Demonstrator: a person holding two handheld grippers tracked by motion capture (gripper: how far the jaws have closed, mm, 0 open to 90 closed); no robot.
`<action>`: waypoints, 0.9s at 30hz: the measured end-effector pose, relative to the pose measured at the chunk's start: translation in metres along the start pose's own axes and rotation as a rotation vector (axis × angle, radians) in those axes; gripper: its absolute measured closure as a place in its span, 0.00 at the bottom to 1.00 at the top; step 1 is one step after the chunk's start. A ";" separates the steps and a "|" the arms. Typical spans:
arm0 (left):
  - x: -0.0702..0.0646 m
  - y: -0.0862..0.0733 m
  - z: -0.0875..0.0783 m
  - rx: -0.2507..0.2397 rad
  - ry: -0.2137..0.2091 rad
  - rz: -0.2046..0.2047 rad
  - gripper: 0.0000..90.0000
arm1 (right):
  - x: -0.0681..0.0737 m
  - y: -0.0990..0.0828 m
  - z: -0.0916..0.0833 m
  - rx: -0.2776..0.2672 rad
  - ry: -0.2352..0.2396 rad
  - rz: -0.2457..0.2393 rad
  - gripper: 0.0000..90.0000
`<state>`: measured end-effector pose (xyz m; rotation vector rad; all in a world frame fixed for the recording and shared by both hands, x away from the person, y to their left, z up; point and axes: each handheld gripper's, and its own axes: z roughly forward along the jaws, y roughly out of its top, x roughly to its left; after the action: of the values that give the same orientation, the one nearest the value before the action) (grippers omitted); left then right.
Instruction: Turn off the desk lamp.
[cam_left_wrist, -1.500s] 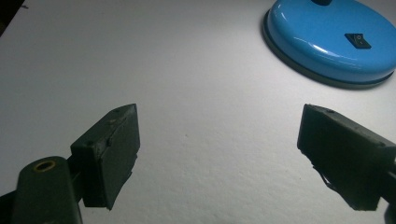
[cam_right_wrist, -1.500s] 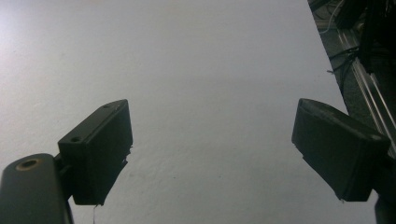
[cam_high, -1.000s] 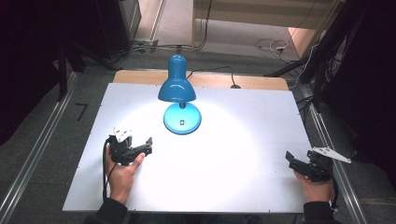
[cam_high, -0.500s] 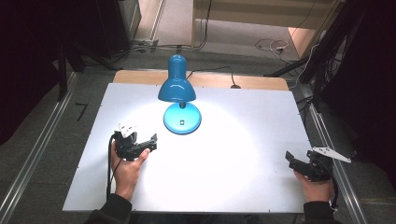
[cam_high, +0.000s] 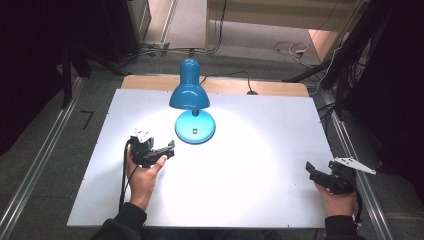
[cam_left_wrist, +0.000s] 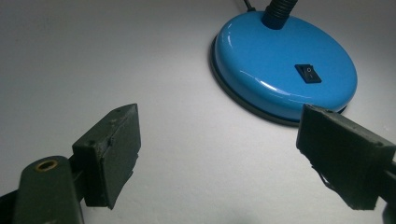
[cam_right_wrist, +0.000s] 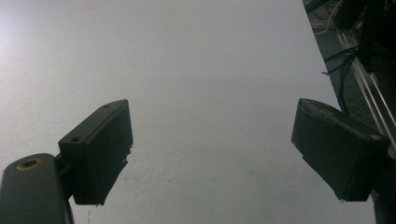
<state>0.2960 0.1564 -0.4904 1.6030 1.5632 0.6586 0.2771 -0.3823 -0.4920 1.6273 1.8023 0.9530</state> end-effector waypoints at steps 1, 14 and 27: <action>-0.001 0.001 0.001 0.000 0.000 -0.001 0.16 | 0.000 0.000 0.000 -0.001 0.001 -0.001 0.12; -0.007 0.007 0.010 0.000 -0.005 -0.005 0.16 | 0.000 0.001 0.000 -0.001 0.002 0.001 0.12; -0.020 0.016 0.024 -0.001 -0.018 0.001 0.19 | -0.001 0.001 0.000 -0.002 0.004 0.007 0.12</action>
<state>0.3227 0.1338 -0.4879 1.6049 1.5496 0.6436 0.2780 -0.3835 -0.4911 1.6326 1.7988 0.9620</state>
